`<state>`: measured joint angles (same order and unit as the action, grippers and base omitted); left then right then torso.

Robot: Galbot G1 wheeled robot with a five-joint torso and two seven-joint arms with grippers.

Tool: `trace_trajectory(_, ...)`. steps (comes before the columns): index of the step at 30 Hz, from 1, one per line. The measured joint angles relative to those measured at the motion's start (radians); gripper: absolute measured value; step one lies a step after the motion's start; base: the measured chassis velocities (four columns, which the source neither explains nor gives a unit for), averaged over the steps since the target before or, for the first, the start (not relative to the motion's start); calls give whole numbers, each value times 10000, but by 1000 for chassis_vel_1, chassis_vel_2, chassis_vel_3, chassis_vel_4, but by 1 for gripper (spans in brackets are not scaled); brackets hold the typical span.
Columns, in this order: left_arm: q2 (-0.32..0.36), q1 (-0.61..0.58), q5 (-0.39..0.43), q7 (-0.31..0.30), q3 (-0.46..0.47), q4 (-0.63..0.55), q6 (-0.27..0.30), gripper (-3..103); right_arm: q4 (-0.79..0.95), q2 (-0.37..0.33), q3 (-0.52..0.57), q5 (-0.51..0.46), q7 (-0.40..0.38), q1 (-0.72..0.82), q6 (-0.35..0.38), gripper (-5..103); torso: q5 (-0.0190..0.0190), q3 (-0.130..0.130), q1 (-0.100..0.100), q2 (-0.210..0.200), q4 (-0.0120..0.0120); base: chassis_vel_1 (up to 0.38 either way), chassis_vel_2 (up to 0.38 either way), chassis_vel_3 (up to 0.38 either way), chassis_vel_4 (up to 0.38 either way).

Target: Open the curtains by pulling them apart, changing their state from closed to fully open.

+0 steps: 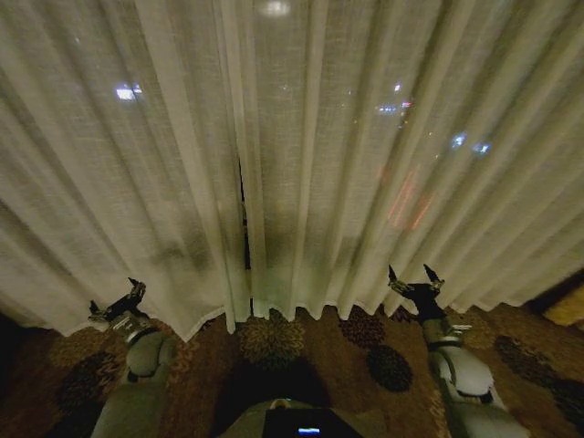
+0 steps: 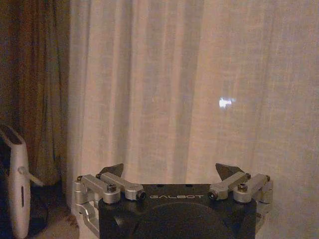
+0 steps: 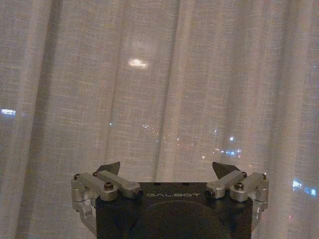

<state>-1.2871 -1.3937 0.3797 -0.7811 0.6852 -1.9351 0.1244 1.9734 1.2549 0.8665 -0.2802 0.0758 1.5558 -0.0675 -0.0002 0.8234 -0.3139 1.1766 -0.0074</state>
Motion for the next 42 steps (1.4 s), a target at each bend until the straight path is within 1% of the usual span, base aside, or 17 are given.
trace_trajectory(4, -34, 70, 89, -173, 5, -239, 779, 100, -20, -35, 12, -23, 20, -6, -16, 100, 4, 0, 0, -1, -1, 0, 0, 0, 0)
trace_trajectory(7, -46, 98, 88, -301, -2, -325, 995, 100, -45, -49, 21, -31, 25, -7, -69, 100, 4, 0, 1, 0, -1, 0, 0, 0, 0)
trace_trajectory(8, -50, 108, 81, 577, 12, -340, 1040, 100, -63, -54, 27, -33, 30, -6, -117, 100, 6, 0, 0, 0, 8, 0, 0, 0, 0)
trace_trajectory(10, -44, 137, 82, 3392, -12, -333, 826, 100, -89, -60, 39, -49, 47, -9, -176, 100, -1, 0, 0, 0, -2, 0, 0, 0, 0)
trace_trajectory(11, -44, 137, 82, 3392, -12, -333, 826, 100, -89, -60, 39, -49, 47, -9, -176, 100, -1, 0, 0, 0, -2, 0, 0, 0, 0)
trace_trajectory(12, -27, 143, 88, 4235, 7, -302, 694, 100, -96, -60, 38, -54, 51, -11, -180, 100, 2, 0, 0, 0, -4, 0, 0, 0, 0)
trace_trajectory(13, 26, 143, 172, 5810, 62, -225, 458, 100, -114, -65, 41, -60, 51, -16, -188, 100, 2, 0, 0, 0, -4, 0, 0, 0, 0)
trace_trajectory(14, 67, 144, 268, 6688, 100, -172, 360, 100, -128, -70, 41, -63, 52, -24, -192, 100, 3, 0, 0, 0, -3, 0, 0, 0, 0)
trace_trajectory(15, 67, 144, 268, 6688, 100, -172, 360, 100, -128, -70, 41, -63, 52, -24, -192, 100, 3, 0, 0, 0, -3, 0, 0, 0, 0)
trace_trajectory(16, 87, 147, 347, 7281, 119, -139, 306, 100, -137, -73, 41, -66, 52, -32, -192, 100, 5, 0, 0, 0, 0, 0, 0, 0, 0)
trace_trajectory(19, 110, 200, 511, 8592, 147, -95, 247, 100, -145, -78, 42, -74, 52, -40, -196, 100, 3, 0, 0, -1, 0, 0, 0, 0, 0)
trace_trajectory(21, 110, 204, 513, 8746, 150, -95, 245, 100, -145, -80, 42, -78, 52, -35, -198, 100, 2, 0, 0, 0, 0, 0, 0, 0, 0)
trace_trajectory(25, 78, 195, 465, 9341, 157, -157, 228, 100, -135, -89, 75, -112, 52, -6, -214, 100, 3, 0, 0, 0, -1, 0, 0, 0, 0)
trace_trajectory(32, 6, 145, 109, 9432, 167, -219, -12, 100, -121, -96, 106, -114, 59, 19, -215, 100, 2, 0, 0, 0, 0, 0, 0, 0, 0)
trace_trajectory(35, -11, 130, -122, 9213, 173, -305, -30, 100, -108, -97, 114, -81, 84, 22, -213, 100, 2, 0, 0, 0, 0, 0, 0, 0, 0)
trace_trajectory(39, -64, 130, -803, 8420, 149, -564, 326, 100, -90, -76, 120, 23, 96, 38, -199, 100, 3, 0, 0, 0, 0, 0, 0, 0, 0)
trace_trajectory(42, -73, 146, -960, 8347, 139, -638, 349, 100, -84, -68, 122, 40, 96, 46, -191, 100, 2, 0, 0, 0, 0, 0, 0, 0, 0)
